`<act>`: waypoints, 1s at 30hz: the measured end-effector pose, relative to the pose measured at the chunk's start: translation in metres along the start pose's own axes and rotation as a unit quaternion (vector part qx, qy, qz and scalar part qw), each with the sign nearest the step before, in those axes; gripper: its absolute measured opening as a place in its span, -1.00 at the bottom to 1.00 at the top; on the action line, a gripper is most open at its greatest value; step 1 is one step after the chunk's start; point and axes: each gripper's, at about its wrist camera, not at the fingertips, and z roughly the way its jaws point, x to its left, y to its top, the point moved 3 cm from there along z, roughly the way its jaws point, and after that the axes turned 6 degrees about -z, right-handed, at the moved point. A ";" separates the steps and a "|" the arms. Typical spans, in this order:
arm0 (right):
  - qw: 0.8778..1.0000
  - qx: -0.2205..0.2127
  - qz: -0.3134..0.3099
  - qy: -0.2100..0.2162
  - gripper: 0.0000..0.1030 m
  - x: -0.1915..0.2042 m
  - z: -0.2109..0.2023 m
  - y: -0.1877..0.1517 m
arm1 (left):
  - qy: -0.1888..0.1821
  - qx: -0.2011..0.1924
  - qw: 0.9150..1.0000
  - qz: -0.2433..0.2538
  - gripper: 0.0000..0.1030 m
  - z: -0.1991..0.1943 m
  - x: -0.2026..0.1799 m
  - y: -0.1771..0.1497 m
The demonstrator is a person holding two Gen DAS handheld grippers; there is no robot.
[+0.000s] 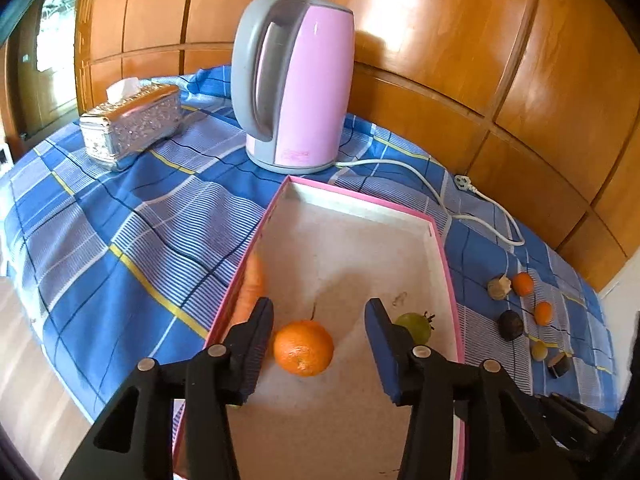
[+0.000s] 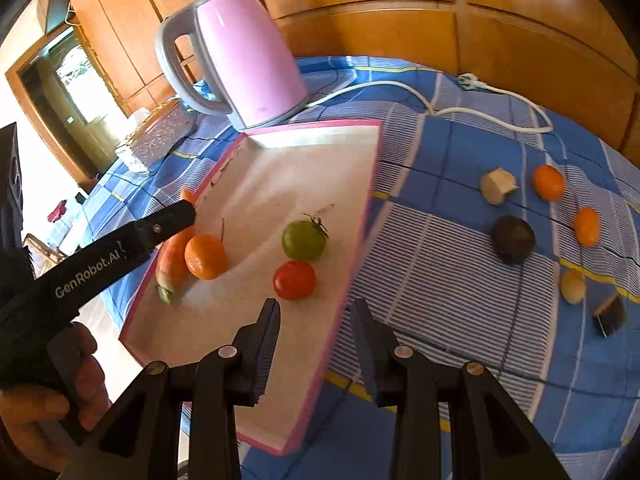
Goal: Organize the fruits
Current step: 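Carry the carrot and red tomato into the tray and open both tools, then withdraw both tools from the tray toward the remaining produce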
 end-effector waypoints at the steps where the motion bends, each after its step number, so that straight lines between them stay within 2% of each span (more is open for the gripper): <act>1: 1.000 -0.003 0.000 -0.004 -0.28 0.000 -0.002 -0.001 | -0.002 0.001 1.000 -0.002 -0.06 -0.001 0.000 0.000; 7: 1.000 -0.020 0.003 -0.017 -0.28 -0.003 -0.013 -0.004 | -0.016 0.000 1.000 0.025 -0.05 -0.013 -0.017 -0.011; 16: 0.999 -0.030 0.027 -0.035 -0.28 -0.020 -0.022 -0.012 | -0.044 0.021 0.996 0.071 -0.02 -0.016 -0.053 -0.035; 21: 0.997 -0.032 0.042 -0.047 -0.28 -0.032 -0.025 -0.019 | -0.045 0.021 0.995 0.087 -0.02 -0.018 -0.063 -0.041; 30: 0.992 -0.038 0.070 -0.094 -0.28 -0.063 -0.037 -0.035 | -0.047 0.037 0.993 0.104 -0.02 -0.013 -0.075 -0.052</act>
